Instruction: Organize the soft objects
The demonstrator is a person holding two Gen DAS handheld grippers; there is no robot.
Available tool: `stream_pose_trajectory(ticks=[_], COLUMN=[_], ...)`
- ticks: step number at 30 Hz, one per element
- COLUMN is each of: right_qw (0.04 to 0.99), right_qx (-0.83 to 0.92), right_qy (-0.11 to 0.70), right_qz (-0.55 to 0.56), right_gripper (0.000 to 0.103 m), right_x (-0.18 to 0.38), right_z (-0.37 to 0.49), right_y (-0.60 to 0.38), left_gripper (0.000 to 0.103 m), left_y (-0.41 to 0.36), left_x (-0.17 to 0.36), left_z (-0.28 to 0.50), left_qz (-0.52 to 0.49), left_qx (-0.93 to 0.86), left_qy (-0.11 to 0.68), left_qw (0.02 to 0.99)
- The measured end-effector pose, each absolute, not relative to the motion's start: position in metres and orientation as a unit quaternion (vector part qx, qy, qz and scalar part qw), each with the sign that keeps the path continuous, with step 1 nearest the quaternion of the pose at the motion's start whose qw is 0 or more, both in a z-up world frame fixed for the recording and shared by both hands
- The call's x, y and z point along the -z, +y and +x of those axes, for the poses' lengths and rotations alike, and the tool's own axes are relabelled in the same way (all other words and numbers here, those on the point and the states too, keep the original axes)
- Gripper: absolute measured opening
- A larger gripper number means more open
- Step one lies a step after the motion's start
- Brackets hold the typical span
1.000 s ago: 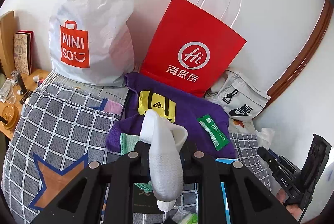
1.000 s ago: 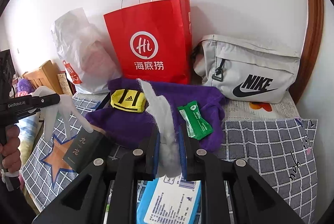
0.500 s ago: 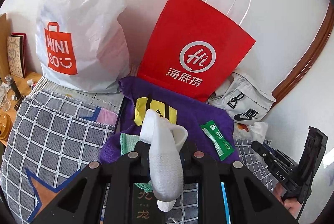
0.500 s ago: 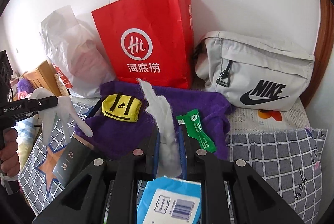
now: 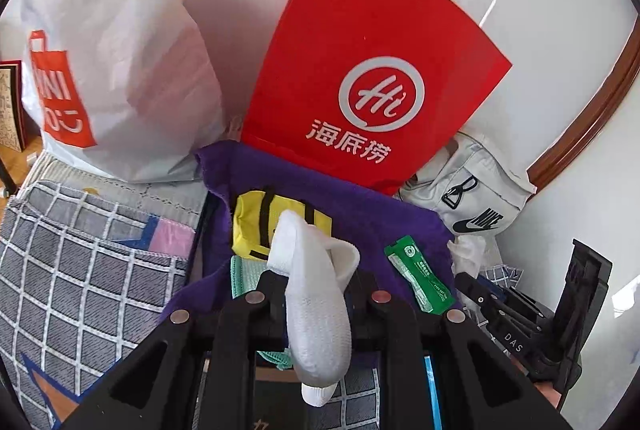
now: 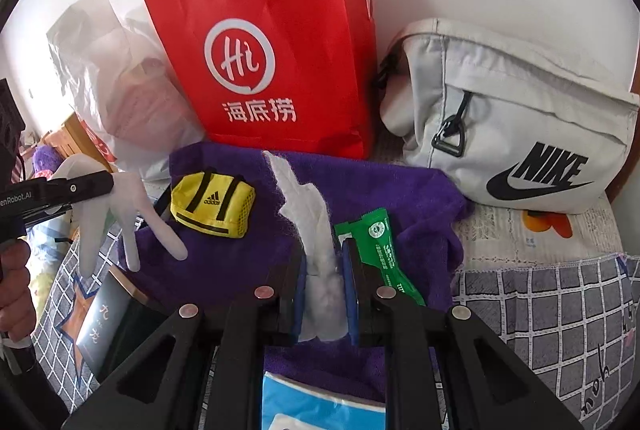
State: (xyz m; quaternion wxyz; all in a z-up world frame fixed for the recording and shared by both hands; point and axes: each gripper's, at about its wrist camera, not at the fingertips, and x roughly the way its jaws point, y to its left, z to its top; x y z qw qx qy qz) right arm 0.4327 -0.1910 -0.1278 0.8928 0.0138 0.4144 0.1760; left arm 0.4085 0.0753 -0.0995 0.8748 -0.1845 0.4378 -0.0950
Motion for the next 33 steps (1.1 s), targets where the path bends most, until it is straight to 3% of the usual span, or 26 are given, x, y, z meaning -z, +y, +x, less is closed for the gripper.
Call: stream_pose_trajectory(ticks=[18,33], right_qw=[0.86,0.848], right_qx=[-0.184,-0.177], right_qy=[0.475,0.499], right_qz=[-0.013,-0.01], right_gripper=[0.017,0.021], right_x=[0.177,0.19], right_z=[0.459,0.467], right_y=[-0.191,-0.194], left_gripper=[0.019,0.025], left_y=[0.057,0.063], left_x=[0.169,0.173], left_z=[0.447,0.453], left_qz=[-0.167,-0.17], left_qx=[0.083,0.079], left_qy=[0.503,0.513], left_qw=[0.844,0.838])
